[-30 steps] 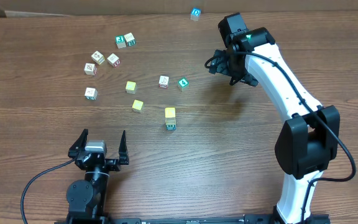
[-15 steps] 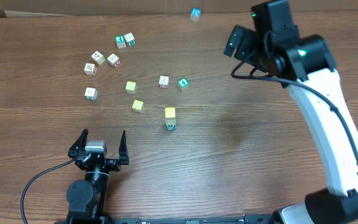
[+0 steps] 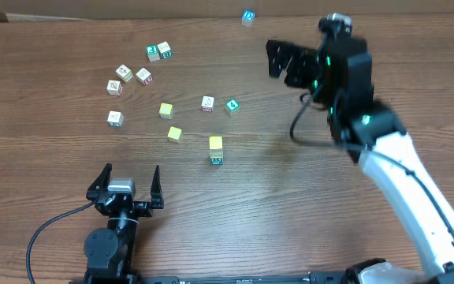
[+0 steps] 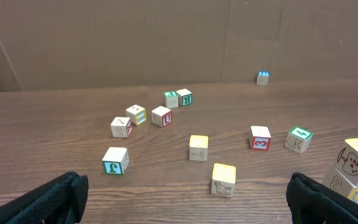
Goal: Form a tower
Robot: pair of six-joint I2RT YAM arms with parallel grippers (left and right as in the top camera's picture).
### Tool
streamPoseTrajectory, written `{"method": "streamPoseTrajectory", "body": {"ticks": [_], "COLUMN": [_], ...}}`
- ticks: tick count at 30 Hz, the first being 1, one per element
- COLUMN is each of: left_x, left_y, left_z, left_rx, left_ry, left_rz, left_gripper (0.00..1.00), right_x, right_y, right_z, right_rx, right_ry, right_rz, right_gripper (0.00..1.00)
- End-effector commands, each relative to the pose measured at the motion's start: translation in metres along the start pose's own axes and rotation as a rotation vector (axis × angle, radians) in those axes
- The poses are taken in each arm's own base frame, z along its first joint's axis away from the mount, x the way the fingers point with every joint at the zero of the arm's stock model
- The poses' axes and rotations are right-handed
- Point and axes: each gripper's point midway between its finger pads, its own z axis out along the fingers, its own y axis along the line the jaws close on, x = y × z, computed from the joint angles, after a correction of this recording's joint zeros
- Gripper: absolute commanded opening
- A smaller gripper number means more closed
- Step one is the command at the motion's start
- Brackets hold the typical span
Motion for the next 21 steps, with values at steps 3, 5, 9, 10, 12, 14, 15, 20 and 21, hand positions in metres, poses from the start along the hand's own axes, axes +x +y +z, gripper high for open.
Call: {"method": "streamPoseTrajectory", "body": {"ticks": [3,5,9,10,12,14,15,20,21], "left_x": [-0.001,-0.001,-0.001,-0.001,-0.001,-0.001,-0.001,-0.001,-0.001], "left_y": [-0.002,-0.002,-0.002,-0.002,-0.002,-0.002,-0.002,-0.002,-0.002], "left_z": [0.0,0.0,0.0,0.0,0.0,0.0,0.0,0.0,0.0], "left_rx": [0.011,0.011,0.011,0.011,0.011,0.011,0.011,0.011,0.011], "left_ry": [-0.01,-0.01,-0.01,-0.01,-0.01,-0.01,-0.01,-0.01,-0.01], "left_rz": [0.016,0.016,0.016,0.016,0.016,0.016,0.016,0.016,0.016], "left_gripper": [1.0,0.99,0.99,0.99,1.0,1.0,1.0,0.99,1.0], "right_x": [0.042,0.063,0.096,0.102,0.112,0.115,0.115,0.096,0.088], "right_y": [-0.016,-0.032,-0.06,-0.066,-0.077,-0.089,-0.093,-0.104,-0.104], "right_z": [-0.023,-0.028,-0.036,-0.038,-0.041,-0.045,-0.047,-0.063,-0.069], "right_rx": [-0.08,-0.056,-0.006,0.006,0.028,0.064,0.077,0.055,0.034], "right_ry": [-0.04,-0.015,0.03,0.041,0.048,0.032,0.025,-0.15,-0.214], "right_rz": [-0.035,-0.022,-0.006,-0.002,0.004,0.009,0.011,0.007,0.001], "right_gripper": [1.0,1.0,1.0,1.0,1.0,1.0,1.0,1.0,1.0]}}
